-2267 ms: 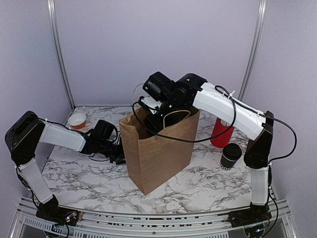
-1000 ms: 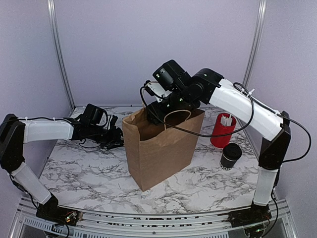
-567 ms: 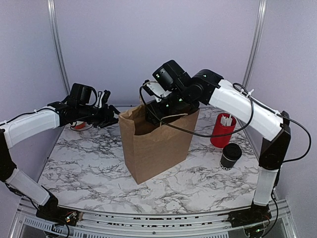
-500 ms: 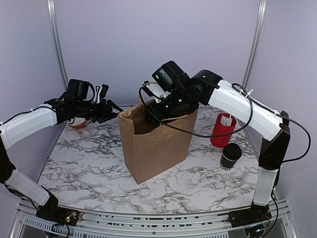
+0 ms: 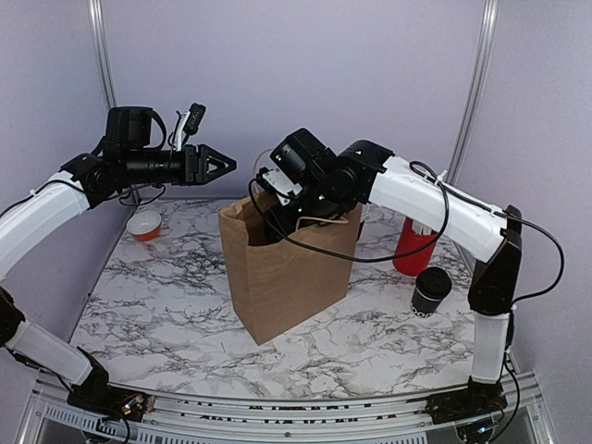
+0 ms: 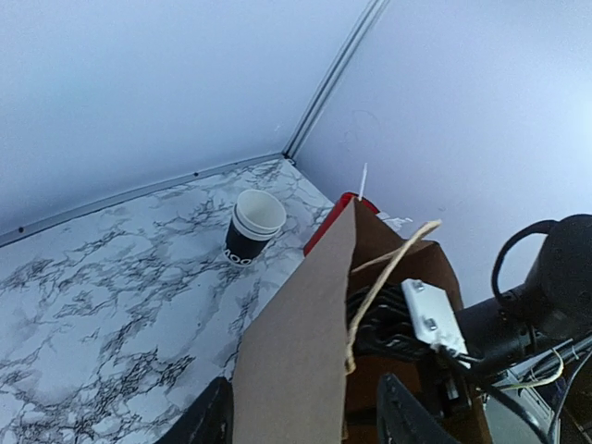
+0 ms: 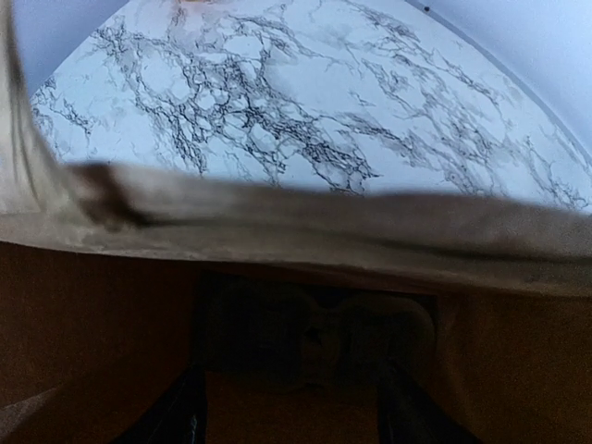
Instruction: Pack the takeout coffee
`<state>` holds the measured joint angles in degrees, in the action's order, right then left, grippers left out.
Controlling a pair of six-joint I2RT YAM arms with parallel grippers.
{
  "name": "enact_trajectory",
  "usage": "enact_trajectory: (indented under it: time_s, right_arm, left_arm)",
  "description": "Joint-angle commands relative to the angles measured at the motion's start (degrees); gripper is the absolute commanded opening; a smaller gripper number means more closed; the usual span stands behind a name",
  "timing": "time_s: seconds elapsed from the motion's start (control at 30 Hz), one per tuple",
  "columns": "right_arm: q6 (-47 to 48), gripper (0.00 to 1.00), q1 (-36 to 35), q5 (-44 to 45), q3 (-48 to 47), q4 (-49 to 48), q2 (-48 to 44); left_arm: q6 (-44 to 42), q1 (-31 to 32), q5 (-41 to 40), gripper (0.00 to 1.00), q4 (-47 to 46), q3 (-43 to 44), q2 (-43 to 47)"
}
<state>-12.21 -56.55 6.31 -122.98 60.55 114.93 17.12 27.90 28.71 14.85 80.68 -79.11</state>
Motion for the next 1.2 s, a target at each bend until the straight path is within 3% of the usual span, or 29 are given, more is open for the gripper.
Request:
enact_trajectory:
  time_s: [0.0, 0.7, 0.8, 0.97, 1.17]
  right_arm:
    - [-0.4, 0.60, -0.7, 0.0, -2.1, 0.3, -0.5]
    - [-0.8, 0.60, -1.2, 1.7, 3.3, -0.8, -4.6]
    - [-1.0, 0.60, -1.2, 2.0, 4.4, -1.5, -5.7]
    - [-1.0, 0.60, -1.3, 2.4, 6.0, -2.4, -7.4]
    - [-0.5, 0.60, -1.6, 2.7, 6.5, -2.9, -8.4]
  left_arm:
    - [-4.9, 3.4, 2.5, 0.53, 3.0, 4.1, -2.4]
    - [-3.8, 6.8, 5.6, 0.50, 4.0, 17.6, -13.9]
    - [-3.0, 7.0, 5.8, 0.43, 4.0, 18.9, -15.2]
    - [-1.5, 7.1, 4.8, 0.19, 3.4, 19.3, -15.6]
    - [-0.3, 7.1, 1.0, 0.02, 2.7, 18.5, -14.4]
